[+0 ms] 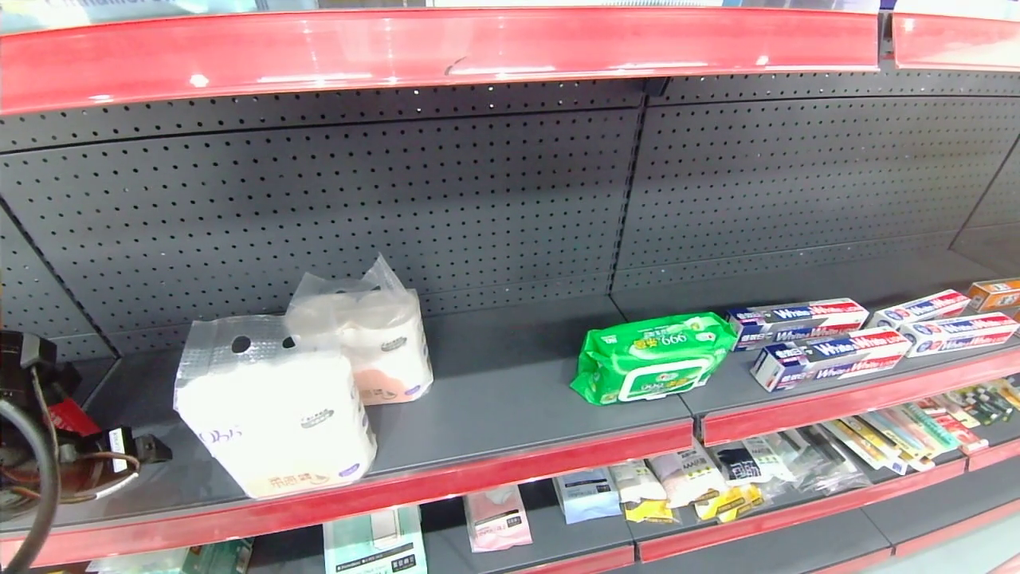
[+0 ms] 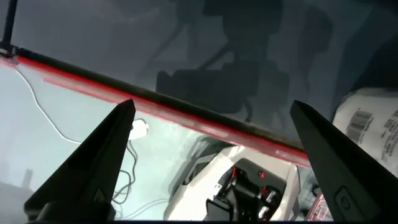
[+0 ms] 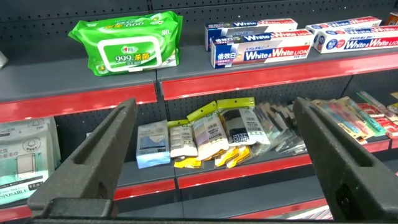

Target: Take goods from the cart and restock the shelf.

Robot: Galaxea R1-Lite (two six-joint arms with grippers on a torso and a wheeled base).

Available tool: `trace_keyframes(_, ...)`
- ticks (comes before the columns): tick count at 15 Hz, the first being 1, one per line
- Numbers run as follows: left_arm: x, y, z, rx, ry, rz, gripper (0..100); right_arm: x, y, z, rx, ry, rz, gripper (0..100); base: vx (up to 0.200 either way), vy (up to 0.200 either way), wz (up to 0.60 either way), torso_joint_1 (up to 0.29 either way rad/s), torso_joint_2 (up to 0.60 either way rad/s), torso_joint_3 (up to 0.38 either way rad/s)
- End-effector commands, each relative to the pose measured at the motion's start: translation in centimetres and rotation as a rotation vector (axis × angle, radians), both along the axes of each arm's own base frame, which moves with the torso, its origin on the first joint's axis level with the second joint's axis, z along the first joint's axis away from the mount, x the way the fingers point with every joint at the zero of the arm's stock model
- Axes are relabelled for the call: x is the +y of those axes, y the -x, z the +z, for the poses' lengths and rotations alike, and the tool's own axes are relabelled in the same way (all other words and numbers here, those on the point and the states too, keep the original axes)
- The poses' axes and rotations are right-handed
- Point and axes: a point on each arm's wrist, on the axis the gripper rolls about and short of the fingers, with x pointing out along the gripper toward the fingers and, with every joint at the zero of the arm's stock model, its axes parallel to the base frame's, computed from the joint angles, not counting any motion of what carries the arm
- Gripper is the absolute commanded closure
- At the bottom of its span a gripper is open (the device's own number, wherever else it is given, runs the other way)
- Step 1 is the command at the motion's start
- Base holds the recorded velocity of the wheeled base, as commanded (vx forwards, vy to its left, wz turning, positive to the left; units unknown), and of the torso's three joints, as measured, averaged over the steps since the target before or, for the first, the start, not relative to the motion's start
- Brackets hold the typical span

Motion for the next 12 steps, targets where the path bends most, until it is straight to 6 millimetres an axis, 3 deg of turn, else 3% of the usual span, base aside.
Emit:
trace_keyframes(1,0.2,-0.9,-0.5,0.011,0.016,-0.012,0,0.0,0.0,0.0,0.001,0.000,0.000,0,0.000,0.000,0.00,0.000,0.00,0.000)
trace_keyframes(12,-1.0,-3.3,-1.1,0.005,0.031,-0.098,0,0.0,0.0,0.0,0.001,0.000,0.000,0,0.000,0.000,0.00,0.000,0.00,0.000)
